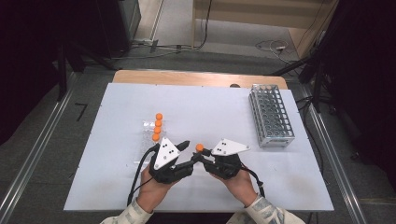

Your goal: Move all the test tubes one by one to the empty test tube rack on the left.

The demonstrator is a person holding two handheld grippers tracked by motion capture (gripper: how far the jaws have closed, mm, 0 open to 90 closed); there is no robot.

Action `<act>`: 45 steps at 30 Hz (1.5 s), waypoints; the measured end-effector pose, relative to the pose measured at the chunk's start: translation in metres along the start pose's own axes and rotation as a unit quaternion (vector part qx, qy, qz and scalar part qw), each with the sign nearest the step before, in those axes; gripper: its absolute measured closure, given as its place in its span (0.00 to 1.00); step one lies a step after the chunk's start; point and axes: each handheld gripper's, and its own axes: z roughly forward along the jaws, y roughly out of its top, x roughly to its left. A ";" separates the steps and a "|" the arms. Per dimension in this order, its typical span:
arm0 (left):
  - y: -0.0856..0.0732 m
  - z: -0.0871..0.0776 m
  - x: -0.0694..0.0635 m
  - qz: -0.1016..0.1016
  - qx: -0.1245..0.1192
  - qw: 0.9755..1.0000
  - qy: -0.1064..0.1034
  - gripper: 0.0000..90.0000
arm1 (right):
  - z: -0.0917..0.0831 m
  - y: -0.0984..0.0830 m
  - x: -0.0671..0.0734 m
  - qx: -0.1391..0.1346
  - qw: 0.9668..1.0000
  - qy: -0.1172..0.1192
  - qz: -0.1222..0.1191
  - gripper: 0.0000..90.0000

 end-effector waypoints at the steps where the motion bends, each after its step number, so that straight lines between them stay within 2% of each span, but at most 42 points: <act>1: 0.000 0.000 0.000 0.001 0.000 1.000 -0.003 0.56 | 0.001 0.000 0.002 0.001 1.000 0.004 -0.003 0.80; 7: -0.002 0.003 -0.003 0.015 0.008 1.000 -0.007 0.70 | 0.003 0.002 0.010 0.002 1.000 0.015 -0.009 0.80; 11: -0.003 0.003 -0.003 0.018 0.008 1.000 -0.001 0.77 | 0.003 0.002 0.013 0.002 1.000 0.019 -0.010 0.80; 14: -0.002 0.002 -0.002 0.018 0.007 1.000 -0.002 0.78 | 0.003 0.002 0.013 0.000 1.000 0.022 -0.009 0.79; 15: -0.002 0.001 -0.002 0.017 0.006 1.000 -0.004 0.78 | 0.002 0.002 0.013 0.000 1.000 0.023 -0.009 0.75; 18: 0.003 -0.006 0.005 0.007 0.003 1.000 -0.003 0.78 | 0.002 0.003 0.012 0.006 1.000 0.026 -0.009 0.49; 20: 0.007 -0.013 0.012 -0.002 -0.004 1.000 0.005 0.78 | 0.000 0.002 0.009 0.004 1.000 0.016 -0.008 0.39; 23: 0.013 -0.026 0.025 -0.016 -0.015 0.999 0.024 0.78 | -0.007 -0.001 -0.002 0.002 1.000 0.004 0.008 0.33; 27: 0.018 -0.038 0.039 -0.028 -0.021 0.998 0.048 0.78 | -0.012 -0.006 -0.016 0.004 1.000 -0.012 0.021 0.32; 30: 0.020 -0.045 0.046 -0.030 -0.023 0.997 0.064 0.78 | -0.014 -0.009 -0.020 0.005 0.999 -0.018 0.029 0.32; 35: 0.021 -0.055 0.054 -0.031 -0.033 0.995 0.088 0.78 | -0.014 -0.011 -0.022 0.008 0.999 -0.024 0.029 0.32; 40: 0.019 -0.061 0.059 -0.026 -0.032 0.993 0.112 0.78 | -0.014 -0.012 -0.023 0.011 0.999 -0.026 0.028 0.32; 45: 0.015 -0.063 0.061 -0.026 -0.030 0.992 0.124 0.78 | -0.016 -0.012 -0.025 0.008 0.999 -0.029 0.029 0.32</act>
